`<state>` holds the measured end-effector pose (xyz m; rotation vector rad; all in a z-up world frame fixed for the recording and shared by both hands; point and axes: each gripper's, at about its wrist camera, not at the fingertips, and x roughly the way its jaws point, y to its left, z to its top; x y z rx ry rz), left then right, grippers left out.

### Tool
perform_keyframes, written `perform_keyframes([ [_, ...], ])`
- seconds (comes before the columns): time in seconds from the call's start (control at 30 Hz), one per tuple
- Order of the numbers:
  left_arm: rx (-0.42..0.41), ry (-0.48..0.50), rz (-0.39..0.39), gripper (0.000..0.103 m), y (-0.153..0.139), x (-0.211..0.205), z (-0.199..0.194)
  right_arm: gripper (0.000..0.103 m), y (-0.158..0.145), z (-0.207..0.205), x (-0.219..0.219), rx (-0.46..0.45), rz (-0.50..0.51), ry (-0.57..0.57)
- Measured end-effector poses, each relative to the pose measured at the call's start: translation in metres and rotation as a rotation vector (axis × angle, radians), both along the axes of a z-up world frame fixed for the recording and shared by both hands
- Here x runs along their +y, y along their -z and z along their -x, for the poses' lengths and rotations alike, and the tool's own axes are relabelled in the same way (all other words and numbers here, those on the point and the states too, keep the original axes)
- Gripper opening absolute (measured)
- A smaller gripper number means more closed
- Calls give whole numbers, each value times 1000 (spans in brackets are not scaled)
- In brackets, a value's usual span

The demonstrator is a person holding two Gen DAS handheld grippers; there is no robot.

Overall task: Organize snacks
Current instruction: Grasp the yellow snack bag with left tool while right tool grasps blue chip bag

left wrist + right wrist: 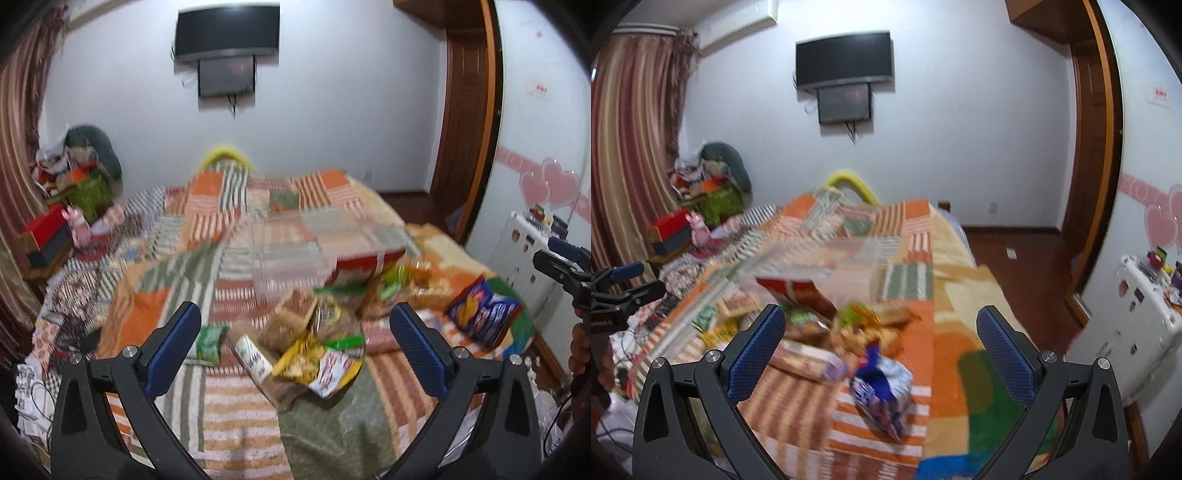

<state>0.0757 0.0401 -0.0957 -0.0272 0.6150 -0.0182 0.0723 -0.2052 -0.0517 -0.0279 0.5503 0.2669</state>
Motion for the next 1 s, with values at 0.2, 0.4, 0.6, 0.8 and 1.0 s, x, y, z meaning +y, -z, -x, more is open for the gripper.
perform_keyframes([
  [0.2, 156, 30, 45, 103, 42, -3, -26, 103, 35, -14, -12, 142, 35, 14],
  [0.4, 264, 33, 61, 103, 75, -11, -48, 103, 56, -20, -17, 229, 37, -2],
  [0.6, 329, 49, 76, 103, 100, -17, -64, 103, 68, -33, -12, 268, 13, -34],
  [0.8, 324, 87, 37, 103, 110, -31, -65, 86, 78, -42, -3, 307, 17, -74],
  [1.0, 313, 111, 21, 103, 114, -42, -67, 56, 87, -45, 0, 360, -15, -111],
])
